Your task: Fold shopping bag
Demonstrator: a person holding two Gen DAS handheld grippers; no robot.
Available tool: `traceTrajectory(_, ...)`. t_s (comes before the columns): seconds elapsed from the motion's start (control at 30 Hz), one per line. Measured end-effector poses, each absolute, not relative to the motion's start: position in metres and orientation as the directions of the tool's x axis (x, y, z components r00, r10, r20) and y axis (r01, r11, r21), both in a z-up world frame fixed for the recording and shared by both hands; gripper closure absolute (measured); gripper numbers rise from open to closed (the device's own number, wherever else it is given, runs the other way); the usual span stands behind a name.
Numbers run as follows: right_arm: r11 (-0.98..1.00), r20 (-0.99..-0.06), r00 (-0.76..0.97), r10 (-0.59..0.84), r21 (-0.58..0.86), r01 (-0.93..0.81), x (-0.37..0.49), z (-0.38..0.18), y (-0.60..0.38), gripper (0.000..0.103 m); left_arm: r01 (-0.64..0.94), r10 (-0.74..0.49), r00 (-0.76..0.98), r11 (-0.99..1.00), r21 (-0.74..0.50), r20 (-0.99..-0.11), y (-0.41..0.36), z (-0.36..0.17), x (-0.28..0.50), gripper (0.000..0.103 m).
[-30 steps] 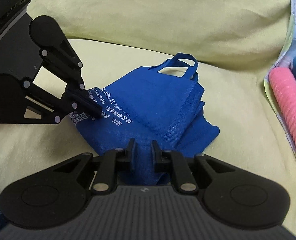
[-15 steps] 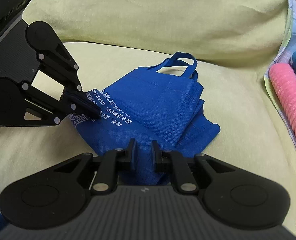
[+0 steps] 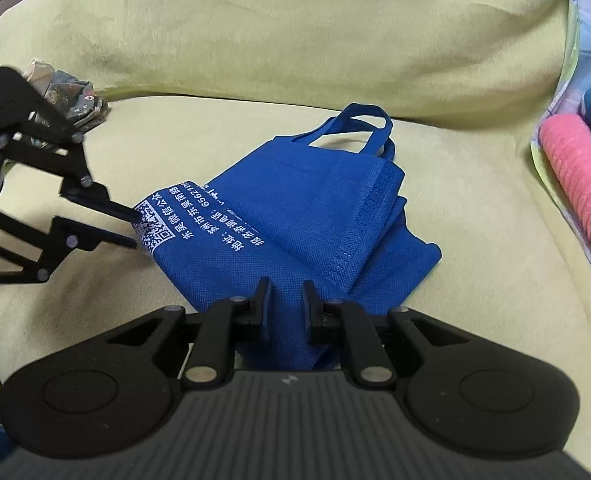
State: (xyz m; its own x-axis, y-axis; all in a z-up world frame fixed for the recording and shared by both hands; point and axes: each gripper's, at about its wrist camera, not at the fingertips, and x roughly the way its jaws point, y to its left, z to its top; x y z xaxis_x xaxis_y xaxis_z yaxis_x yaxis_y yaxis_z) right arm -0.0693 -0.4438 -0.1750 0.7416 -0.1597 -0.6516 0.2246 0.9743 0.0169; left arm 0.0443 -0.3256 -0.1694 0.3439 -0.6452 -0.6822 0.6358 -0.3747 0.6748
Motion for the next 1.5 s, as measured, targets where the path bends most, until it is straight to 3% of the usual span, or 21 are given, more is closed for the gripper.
traceTrajectory(0.07, 0.974, -0.651, 0.743, -0.157, 0.020, 0.224, -0.070, -0.175, -0.444, 0.092, 0.566, -0.645, 0.373, -0.412, 0.715, -0.667, -0.329, -0.182, 0.043, 0.085)
traceTrajectory(0.13, 0.974, -0.649, 0.744, -0.159, 0.020, 0.226, -0.070, -0.175, -0.444, 0.092, 0.492, -0.651, 0.390, -0.450, 0.745, -0.651, -0.330, -0.192, 0.041, 0.069)
traceTrajectory(0.33, 0.977, -0.651, 0.747, -0.136, 0.039, 0.212, -0.070, -0.174, -0.448, 0.092, 0.369, -0.670, 0.386, -0.518, 0.772, -0.634, -0.353, -0.206, 0.043, 0.069)
traceTrajectory(0.43, 0.977, -0.647, 0.752, -0.124, 0.052, 0.206, -0.070, -0.174, -0.451, 0.092, 0.409, -0.659, 0.349, -0.532, 0.741, -0.666, -0.365, -0.204, 0.055, 0.073)
traceTrajectory(0.57, 0.985, -0.631, 0.764, -0.132, 0.003, 0.173, -0.071, -0.172, -0.447, 0.091, 0.572, -0.594, 0.243, -0.551, 0.608, -0.767, -0.380, -0.184, 0.085, 0.075)
traceTrajectory(0.67, 0.985, -0.603, 0.779, -0.171, -0.131, 0.115, -0.077, -0.165, -0.436, 0.083, 0.572, -0.560, 0.230, -0.584, 0.576, -0.796, -0.397, -0.182, 0.088, 0.075)
traceTrajectory(0.83, 0.952, -0.567, 0.812, -0.138, -0.302, -0.049, -0.098, -0.157, -0.421, 0.047, 0.596, -0.553, 0.226, -0.572, 0.563, -0.802, -0.418, -0.183, 0.095, 0.074)
traceTrajectory(0.87, 0.933, -0.574, 0.807, -0.138, -0.350, -0.089, -0.101, -0.162, -0.417, 0.045, 0.603, -0.552, 0.223, -0.569, 0.558, -0.804, -0.418, -0.182, 0.095, 0.074)
traceTrajectory(0.97, 0.835, -0.590, 0.782, -0.200, -0.520, -0.179, -0.099, -0.183, -0.403, 0.045, 0.628, -0.543, 0.211, -0.561, 0.538, -0.813, -0.414, -0.176, 0.095, 0.074)
traceTrajectory(1.07, 0.728, -0.530, 0.804, -0.268, -0.659, -0.191, -0.092, -0.201, -0.397, 0.048, 0.671, -0.546, 0.192, -0.533, 0.515, -0.816, -0.398, -0.171, 0.092, 0.073)
traceTrajectory(1.1, 0.705, -0.514, 0.814, -0.270, -0.681, -0.196, -0.090, -0.204, -0.396, 0.055, 0.681, -0.548, 0.187, -0.525, 0.509, -0.815, -0.396, -0.170, 0.093, 0.073)
traceTrajectory(1.2, 0.637, -0.485, 0.830, -0.275, -0.739, -0.221, -0.085, -0.216, -0.391, 0.063, 0.705, -0.545, 0.171, -0.515, 0.488, -0.821, -0.377, -0.164, 0.093, 0.072)
traceTrajectory(1.33, 0.735, -0.549, 0.796, -0.256, -0.645, -0.209, -0.076, -0.206, -0.399, 0.071, 0.746, -0.536, 0.154, -0.488, 0.453, -0.830, -0.386, -0.160, 0.100, 0.069)
traceTrajectory(1.5, 0.898, -0.672, 0.722, -0.165, -0.405, -0.172, -0.069, -0.177, -0.414, 0.072, 0.767, -0.506, 0.151, -0.482, 0.423, -0.849, -0.404, -0.152, 0.099, 0.069)
